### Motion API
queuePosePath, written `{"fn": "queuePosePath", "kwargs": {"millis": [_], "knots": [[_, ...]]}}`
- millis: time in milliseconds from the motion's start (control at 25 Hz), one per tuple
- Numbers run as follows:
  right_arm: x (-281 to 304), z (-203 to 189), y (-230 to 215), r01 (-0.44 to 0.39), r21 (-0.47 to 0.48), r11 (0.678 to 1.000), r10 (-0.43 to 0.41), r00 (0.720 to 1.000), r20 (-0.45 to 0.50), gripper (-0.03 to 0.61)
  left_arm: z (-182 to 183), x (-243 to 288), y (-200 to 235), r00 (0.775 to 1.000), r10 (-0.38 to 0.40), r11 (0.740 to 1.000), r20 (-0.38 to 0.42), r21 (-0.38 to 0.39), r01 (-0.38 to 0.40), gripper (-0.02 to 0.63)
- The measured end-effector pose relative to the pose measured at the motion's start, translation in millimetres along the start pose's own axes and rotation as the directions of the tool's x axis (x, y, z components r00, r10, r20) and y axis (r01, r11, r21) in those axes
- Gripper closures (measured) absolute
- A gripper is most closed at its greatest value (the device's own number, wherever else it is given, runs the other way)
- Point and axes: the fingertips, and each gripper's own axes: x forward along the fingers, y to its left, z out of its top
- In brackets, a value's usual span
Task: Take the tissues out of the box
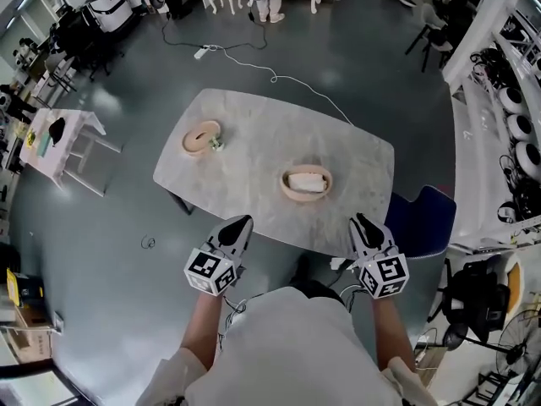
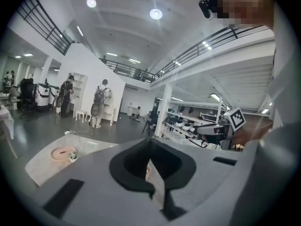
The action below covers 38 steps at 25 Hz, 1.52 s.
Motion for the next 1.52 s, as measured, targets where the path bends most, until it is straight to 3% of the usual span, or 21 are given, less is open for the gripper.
{"fn": "queuePosePath", "kwargs": {"millis": [320, 640, 1080, 1240, 1520], "knots": [[53.2, -8.0, -53.4, -0.098, -0.015, 0.995, 0.097, 0.993, -0.073, 0.482, -0.3, 62.3, 5.9, 0.999, 0.048, 0.999, -0.022, -0.023, -0.048, 0.606], [102.5, -23.6, -65.9, -0.203, -0.050, 0.978, 0.192, 0.967, -0.165, 0.482, -12.1, 95.5, 17.5, 0.995, 0.080, 0.995, -0.067, -0.058, -0.084, 0.607], [179.6, -64.3, -57.6, -0.236, -0.040, 0.971, 0.214, 0.929, -0.302, 0.482, -26.9, 125.5, 64.5, 0.992, 0.014, 0.998, -0.121, -0.062, -0.021, 0.606], [210.9, -96.1, -54.0, -0.268, -0.051, 0.962, 0.230, 0.897, -0.378, 0.480, -34.2, 135.9, 84.9, 0.988, -0.012, 0.999, -0.155, -0.045, 0.006, 0.606], [264.6, -163.7, -53.3, -0.350, -0.105, 0.931, 0.239, 0.802, -0.548, 0.480, -47.9, 152.5, 117.8, 0.981, -0.052, 0.997, -0.187, -0.066, 0.040, 0.606]]}}
